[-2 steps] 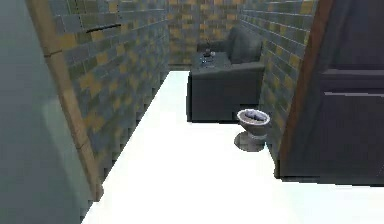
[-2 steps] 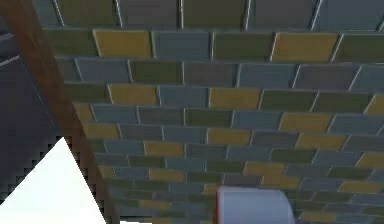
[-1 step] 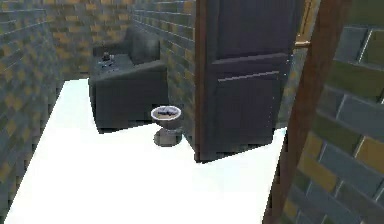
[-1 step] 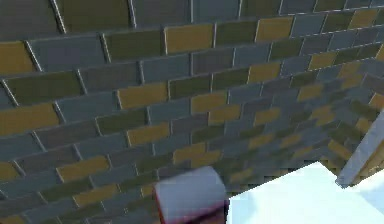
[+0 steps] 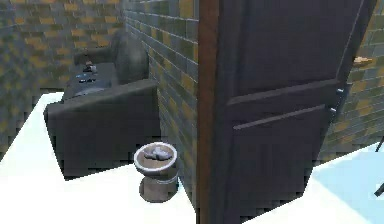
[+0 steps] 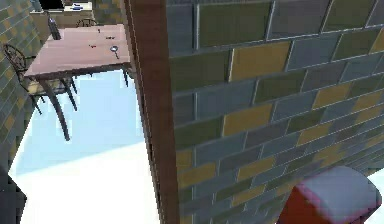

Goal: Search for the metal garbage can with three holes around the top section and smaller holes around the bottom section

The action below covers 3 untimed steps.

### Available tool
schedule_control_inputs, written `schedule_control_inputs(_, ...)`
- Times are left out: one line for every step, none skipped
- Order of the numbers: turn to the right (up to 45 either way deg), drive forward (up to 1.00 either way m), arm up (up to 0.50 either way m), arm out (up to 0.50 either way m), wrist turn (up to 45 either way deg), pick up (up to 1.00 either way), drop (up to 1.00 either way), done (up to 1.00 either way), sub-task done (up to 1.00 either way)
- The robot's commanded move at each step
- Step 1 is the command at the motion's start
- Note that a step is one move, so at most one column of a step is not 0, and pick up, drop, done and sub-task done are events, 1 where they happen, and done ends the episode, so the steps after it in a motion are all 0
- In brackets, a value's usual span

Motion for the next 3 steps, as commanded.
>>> schedule_control_inputs(15.0, 0.0, 0.0, 0.0, 0.0, 0.0, 0.0, 0.0, 0.0)
schedule_control_inputs(0.0, 0.45, 0.0, 0.0, 0.0, 0.0, 0.0, 0.0, 0.0)
schedule_control_inputs(45.0, 0.0, 0.0, 0.0, 0.0, 0.0, 0.0, 0.0, 0.0)
